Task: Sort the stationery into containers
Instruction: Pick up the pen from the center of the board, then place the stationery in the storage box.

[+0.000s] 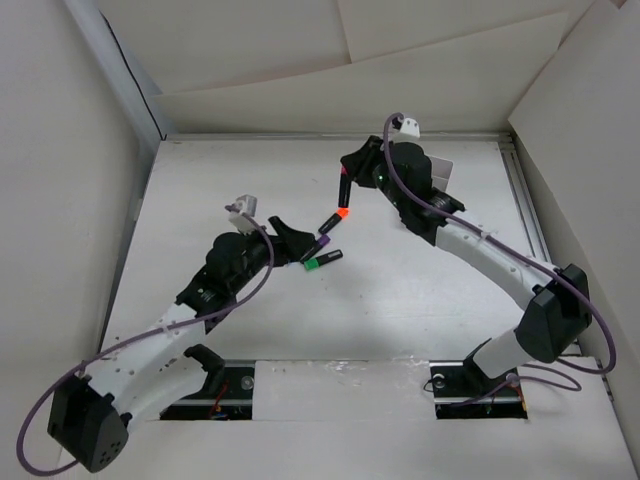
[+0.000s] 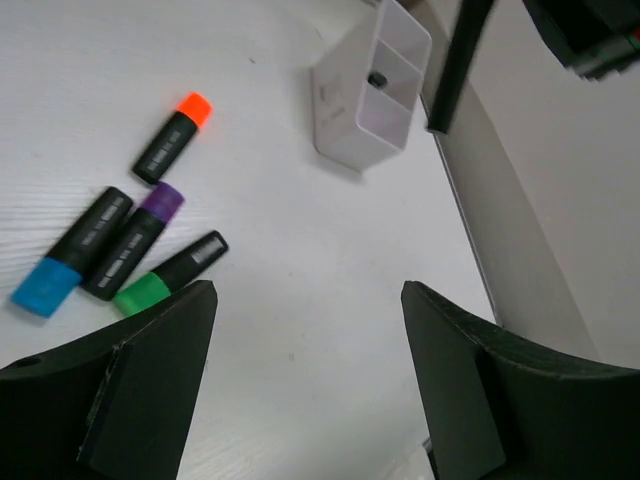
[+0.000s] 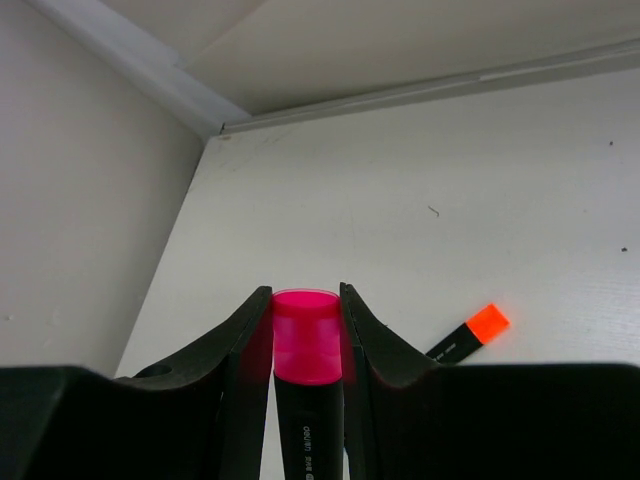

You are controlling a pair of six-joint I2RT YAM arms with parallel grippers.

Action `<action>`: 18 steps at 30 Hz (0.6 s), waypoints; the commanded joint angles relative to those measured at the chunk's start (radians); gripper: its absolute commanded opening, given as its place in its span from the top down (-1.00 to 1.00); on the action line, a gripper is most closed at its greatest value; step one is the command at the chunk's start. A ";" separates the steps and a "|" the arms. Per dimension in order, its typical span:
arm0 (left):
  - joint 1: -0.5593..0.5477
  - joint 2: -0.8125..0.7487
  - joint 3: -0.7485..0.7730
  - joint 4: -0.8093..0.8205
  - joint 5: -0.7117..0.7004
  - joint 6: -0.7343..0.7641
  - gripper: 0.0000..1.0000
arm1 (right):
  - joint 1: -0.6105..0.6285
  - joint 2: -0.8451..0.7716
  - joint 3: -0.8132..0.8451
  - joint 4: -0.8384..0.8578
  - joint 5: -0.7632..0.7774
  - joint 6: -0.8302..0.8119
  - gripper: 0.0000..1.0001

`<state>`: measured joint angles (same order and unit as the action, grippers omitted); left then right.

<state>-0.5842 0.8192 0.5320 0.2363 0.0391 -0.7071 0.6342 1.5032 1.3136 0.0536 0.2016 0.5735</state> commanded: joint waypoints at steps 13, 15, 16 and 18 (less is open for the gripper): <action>-0.026 0.241 0.183 0.236 0.226 0.135 -0.48 | -0.025 -0.072 -0.076 0.072 -0.145 0.040 0.72; -0.026 0.261 0.192 0.247 0.226 0.135 -0.46 | -0.025 -0.072 -0.076 0.072 -0.172 0.049 0.72; -0.026 0.276 0.192 0.247 0.226 0.135 -0.46 | -0.025 -0.072 -0.076 0.072 -0.183 0.049 0.72; -0.026 0.288 0.201 0.259 0.226 0.135 -0.46 | -0.025 -0.072 -0.086 0.081 -0.194 0.049 0.72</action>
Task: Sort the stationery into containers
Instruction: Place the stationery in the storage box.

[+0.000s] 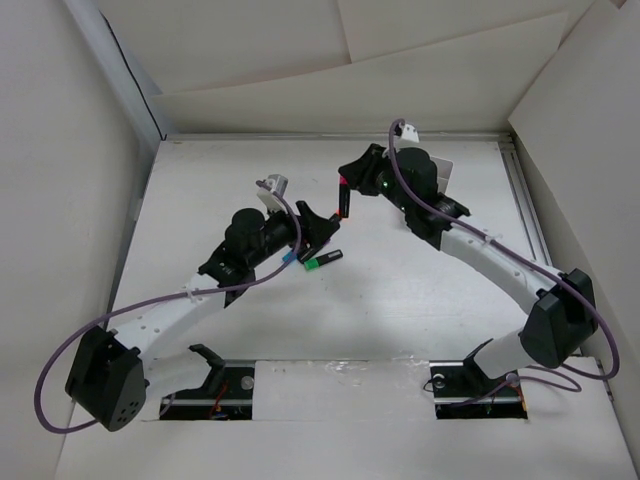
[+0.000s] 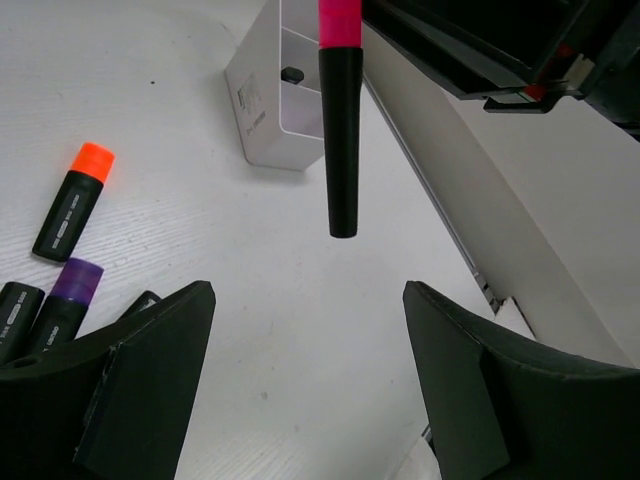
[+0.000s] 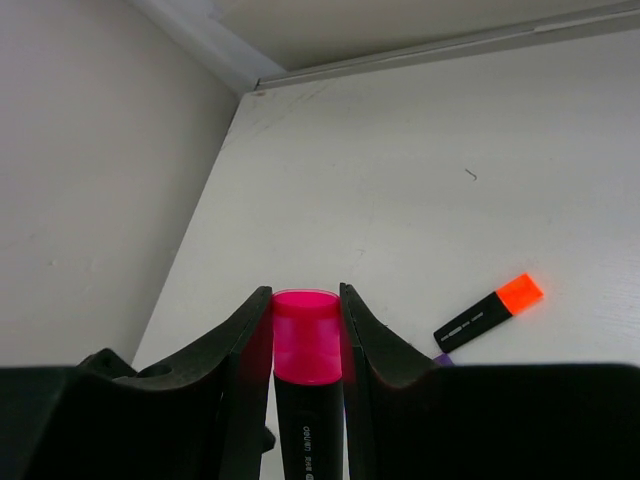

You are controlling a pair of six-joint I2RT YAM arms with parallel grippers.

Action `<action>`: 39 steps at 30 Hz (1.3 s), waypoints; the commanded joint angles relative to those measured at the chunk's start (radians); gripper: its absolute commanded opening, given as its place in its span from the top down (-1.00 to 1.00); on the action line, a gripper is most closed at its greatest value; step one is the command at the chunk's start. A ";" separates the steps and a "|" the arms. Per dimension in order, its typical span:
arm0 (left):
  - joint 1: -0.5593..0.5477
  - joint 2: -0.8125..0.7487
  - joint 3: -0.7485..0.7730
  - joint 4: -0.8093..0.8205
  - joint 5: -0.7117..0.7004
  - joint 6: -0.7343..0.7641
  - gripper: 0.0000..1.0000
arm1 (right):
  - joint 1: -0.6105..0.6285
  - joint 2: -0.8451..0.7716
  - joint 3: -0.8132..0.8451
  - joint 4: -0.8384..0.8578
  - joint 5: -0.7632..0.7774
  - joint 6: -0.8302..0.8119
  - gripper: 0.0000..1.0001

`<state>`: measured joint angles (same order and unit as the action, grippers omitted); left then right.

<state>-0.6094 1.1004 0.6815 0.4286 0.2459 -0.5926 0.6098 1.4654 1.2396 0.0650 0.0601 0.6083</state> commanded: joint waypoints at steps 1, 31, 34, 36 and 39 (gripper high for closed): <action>-0.001 0.019 0.052 0.067 0.029 0.020 -0.46 | -0.001 -0.034 -0.012 0.070 -0.066 0.015 0.72; -0.001 0.076 0.072 0.102 0.020 0.039 0.58 | 0.074 -0.049 -0.052 0.099 -0.149 0.024 0.72; -0.001 0.067 0.072 0.081 -0.008 0.050 0.63 | 0.074 -0.060 -0.078 0.099 -0.173 0.024 0.72; -0.001 0.067 0.072 0.081 -0.017 0.050 0.66 | 0.065 -0.088 -0.094 0.099 -0.184 0.024 0.72; -0.001 0.067 0.062 0.072 -0.028 0.050 0.69 | 0.065 -0.126 -0.120 0.099 -0.184 0.024 0.72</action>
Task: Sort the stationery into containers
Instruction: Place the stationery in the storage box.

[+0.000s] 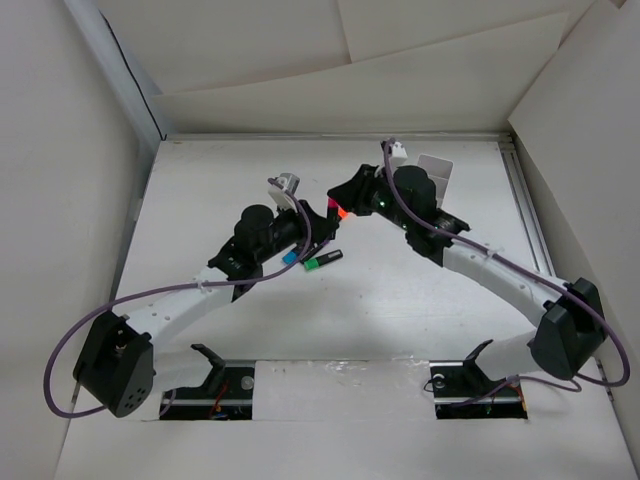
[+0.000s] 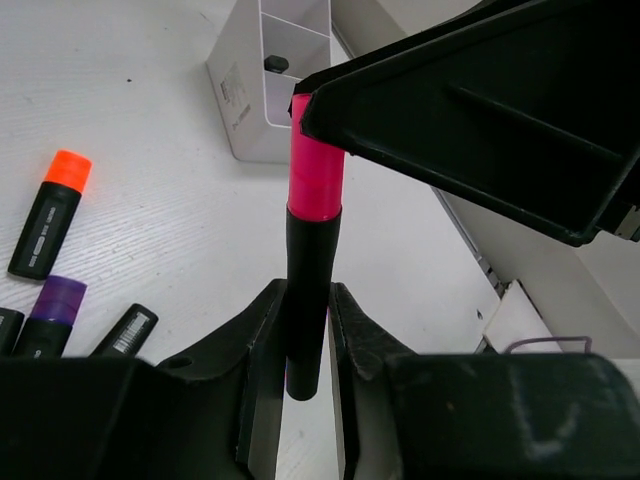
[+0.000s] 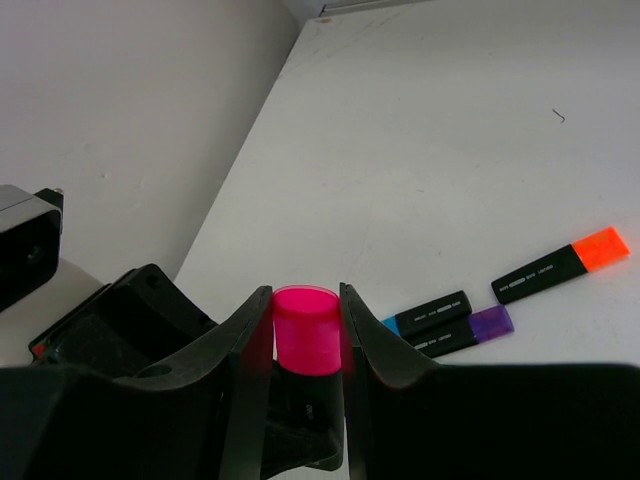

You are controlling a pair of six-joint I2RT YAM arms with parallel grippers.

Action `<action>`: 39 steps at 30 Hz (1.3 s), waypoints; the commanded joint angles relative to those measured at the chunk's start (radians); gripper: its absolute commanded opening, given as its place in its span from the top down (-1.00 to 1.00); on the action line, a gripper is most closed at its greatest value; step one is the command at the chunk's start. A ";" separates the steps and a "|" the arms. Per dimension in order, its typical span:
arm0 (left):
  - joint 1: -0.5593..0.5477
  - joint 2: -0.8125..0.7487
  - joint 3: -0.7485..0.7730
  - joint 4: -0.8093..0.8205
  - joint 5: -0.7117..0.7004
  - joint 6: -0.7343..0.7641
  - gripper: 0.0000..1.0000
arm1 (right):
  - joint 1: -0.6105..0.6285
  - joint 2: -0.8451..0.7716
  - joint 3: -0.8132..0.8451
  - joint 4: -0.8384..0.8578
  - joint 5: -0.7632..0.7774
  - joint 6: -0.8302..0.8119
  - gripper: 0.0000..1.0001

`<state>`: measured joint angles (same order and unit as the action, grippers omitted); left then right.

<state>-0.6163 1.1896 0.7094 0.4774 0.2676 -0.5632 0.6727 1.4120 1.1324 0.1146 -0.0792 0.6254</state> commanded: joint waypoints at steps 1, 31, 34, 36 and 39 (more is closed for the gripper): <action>0.006 -0.022 0.035 0.023 -0.050 0.020 0.71 | 0.002 -0.082 -0.026 0.039 -0.045 0.007 0.72; 0.006 -0.041 0.025 0.000 0.050 0.193 0.92 | -0.056 -0.119 0.047 -0.177 -0.240 -0.095 -0.99; 0.006 -0.051 0.025 0.010 0.076 0.220 0.94 | -0.068 -0.075 0.085 -0.188 -0.266 -0.104 -0.99; 0.006 -0.061 0.025 0.010 0.085 0.258 0.94 | -0.079 -0.042 0.110 -0.203 -0.304 -0.104 -0.99; 0.006 -0.061 0.025 0.010 0.096 0.276 0.94 | -0.090 0.010 0.141 -0.213 -0.330 -0.104 -0.99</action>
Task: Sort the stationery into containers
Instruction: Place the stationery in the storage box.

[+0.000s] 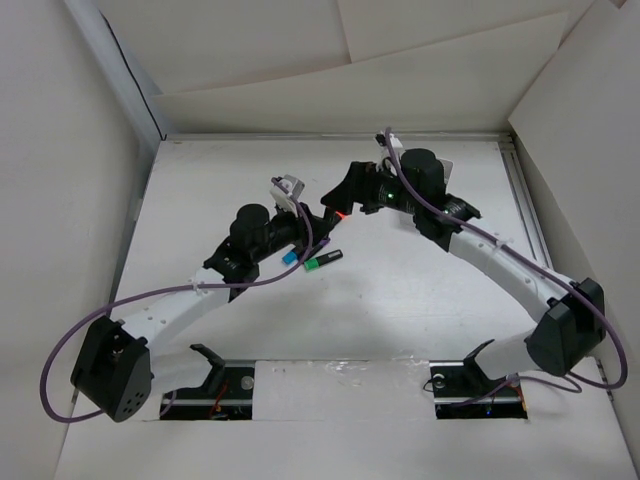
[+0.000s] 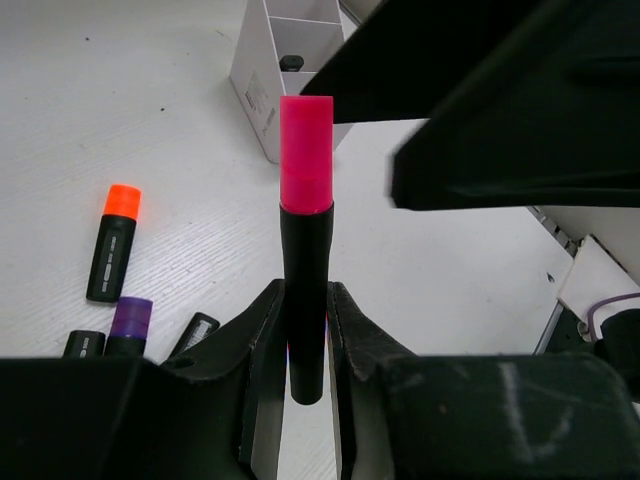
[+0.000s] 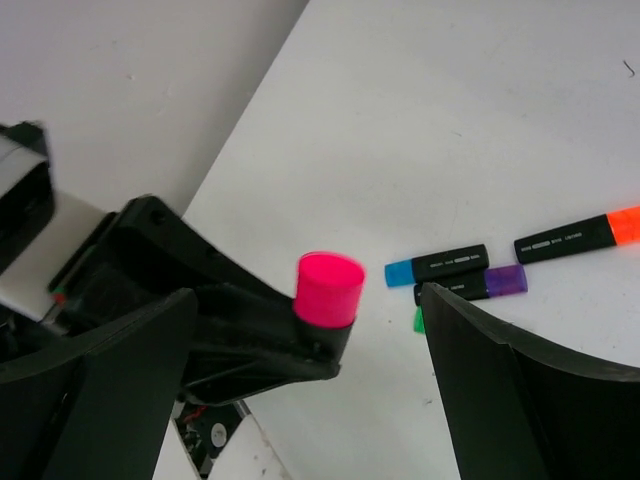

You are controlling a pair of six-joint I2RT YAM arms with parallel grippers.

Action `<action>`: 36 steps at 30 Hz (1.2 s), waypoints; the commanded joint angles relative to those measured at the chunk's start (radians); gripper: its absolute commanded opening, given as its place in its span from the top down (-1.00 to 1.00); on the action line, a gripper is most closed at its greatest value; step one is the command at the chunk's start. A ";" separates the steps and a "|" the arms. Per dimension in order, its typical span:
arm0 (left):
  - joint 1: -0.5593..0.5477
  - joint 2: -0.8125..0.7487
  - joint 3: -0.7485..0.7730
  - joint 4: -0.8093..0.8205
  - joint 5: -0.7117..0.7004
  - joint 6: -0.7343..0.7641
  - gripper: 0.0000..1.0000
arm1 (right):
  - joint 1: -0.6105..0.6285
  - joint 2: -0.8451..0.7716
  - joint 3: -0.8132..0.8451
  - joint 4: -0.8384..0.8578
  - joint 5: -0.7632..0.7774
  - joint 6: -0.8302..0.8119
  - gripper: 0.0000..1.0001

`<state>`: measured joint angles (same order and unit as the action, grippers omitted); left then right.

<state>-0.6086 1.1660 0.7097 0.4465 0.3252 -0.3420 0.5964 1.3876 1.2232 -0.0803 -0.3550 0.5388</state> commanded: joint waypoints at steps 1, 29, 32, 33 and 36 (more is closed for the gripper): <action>-0.002 -0.037 0.025 0.041 0.038 0.067 0.94 | -0.024 0.043 0.064 -0.018 -0.055 -0.017 -0.99; -0.002 -0.003 0.024 0.064 0.048 0.123 0.92 | -0.024 0.099 0.102 -0.038 -0.084 -0.026 0.51; -0.002 -0.003 0.013 0.074 0.029 0.113 0.83 | -0.024 0.090 0.091 -0.038 -0.073 -0.026 0.56; -0.002 -0.003 0.013 0.074 0.029 0.113 0.78 | -0.024 0.090 0.082 -0.038 -0.073 -0.026 0.56; -0.002 -0.003 0.013 0.083 0.038 0.103 0.46 | -0.024 0.077 0.069 -0.009 -0.064 -0.017 0.56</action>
<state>-0.6090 1.1694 0.7097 0.4549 0.3588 -0.2375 0.5751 1.4944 1.2930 -0.1345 -0.4248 0.5240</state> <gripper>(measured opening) 0.247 0.370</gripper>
